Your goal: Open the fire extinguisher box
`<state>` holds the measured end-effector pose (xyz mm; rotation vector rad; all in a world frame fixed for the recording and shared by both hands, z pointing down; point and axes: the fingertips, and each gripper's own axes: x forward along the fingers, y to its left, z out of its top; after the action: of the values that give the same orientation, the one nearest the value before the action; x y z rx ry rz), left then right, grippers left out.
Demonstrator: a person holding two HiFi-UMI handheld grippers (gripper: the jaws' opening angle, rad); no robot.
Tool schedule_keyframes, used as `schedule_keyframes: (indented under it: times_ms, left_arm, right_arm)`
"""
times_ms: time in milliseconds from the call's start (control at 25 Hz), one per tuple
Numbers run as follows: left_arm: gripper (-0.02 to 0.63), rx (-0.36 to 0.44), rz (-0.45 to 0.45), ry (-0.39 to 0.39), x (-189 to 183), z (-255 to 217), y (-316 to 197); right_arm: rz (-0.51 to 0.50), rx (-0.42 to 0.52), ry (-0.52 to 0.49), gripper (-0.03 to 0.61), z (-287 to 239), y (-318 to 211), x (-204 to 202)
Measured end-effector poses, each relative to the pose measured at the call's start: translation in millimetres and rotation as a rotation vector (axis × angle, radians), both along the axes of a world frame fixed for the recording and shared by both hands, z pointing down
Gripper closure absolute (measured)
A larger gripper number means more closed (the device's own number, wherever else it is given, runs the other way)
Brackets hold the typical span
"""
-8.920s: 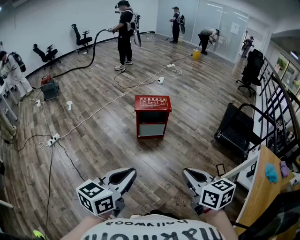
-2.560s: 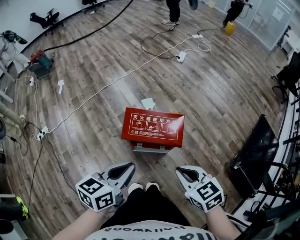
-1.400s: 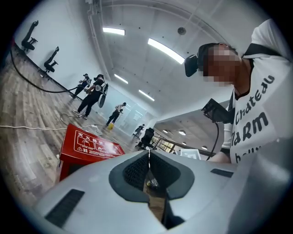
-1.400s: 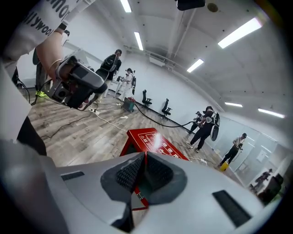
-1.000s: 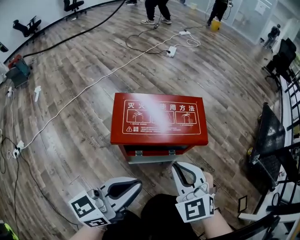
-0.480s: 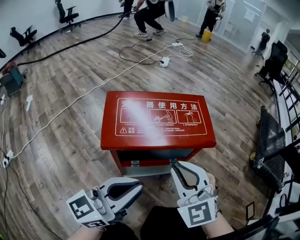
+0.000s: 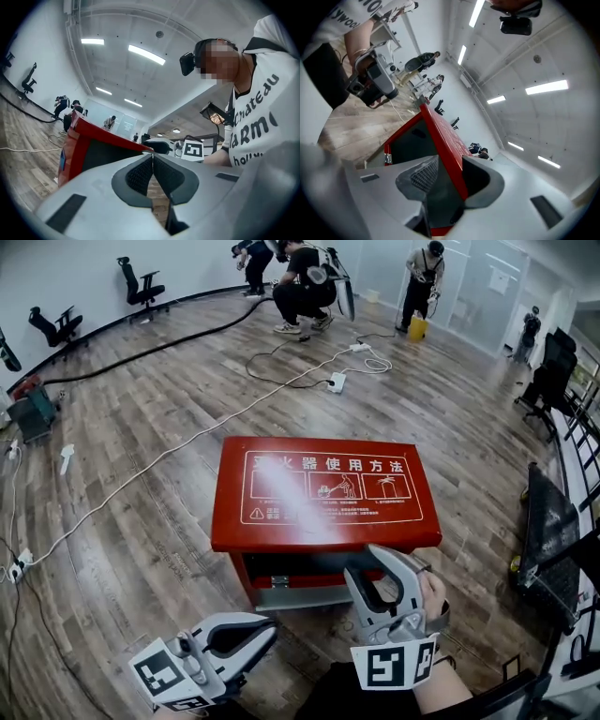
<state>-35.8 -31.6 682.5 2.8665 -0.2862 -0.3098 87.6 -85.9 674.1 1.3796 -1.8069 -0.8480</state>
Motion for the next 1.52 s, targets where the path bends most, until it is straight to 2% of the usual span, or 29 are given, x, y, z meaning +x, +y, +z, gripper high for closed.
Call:
schedule_keyframes:
  times_ms: [240, 440, 720, 1040, 1200, 1400, 1520]
  left_arm:
    - [0.603, -0.020, -0.029, -0.004, -8, 4, 3]
    - [0.603, -0.022, -0.035, -0.002, -8, 5, 3]
    - [0.603, -0.030, -0.029, -0.006, -4, 8, 3]
    - [0.603, -0.051, -0.033, 0.008, 7, 7, -3]
    - [0.603, -0.108, -0.063, 0.029, 9, -12, -11]
    - [0.603, -0.203, -0.103, 0.050, 1, -56, -12]
    - [0.603, -0.230, -0.113, 0.047, -3, -86, -10]
  right_arm:
    - [0.040, 0.003, 0.212, 0.417, 12, -12, 3]
    - [0.063, 0.024, 0.289, 0.417, 13, -21, 5]
    - [0.027, 0.042, 0.248, 0.431, 6, -22, 4]
    - [-0.001, -0.008, 0.230, 0.434, 6, -20, 5]
    - [-0.004, -0.087, 0.223, 0.434, 7, -22, 5]
    - [-0.015, -0.210, 0.220, 0.434, -5, -21, 4]
    - [-0.022, -0.269, 0.215, 0.434, -20, -19, 3]
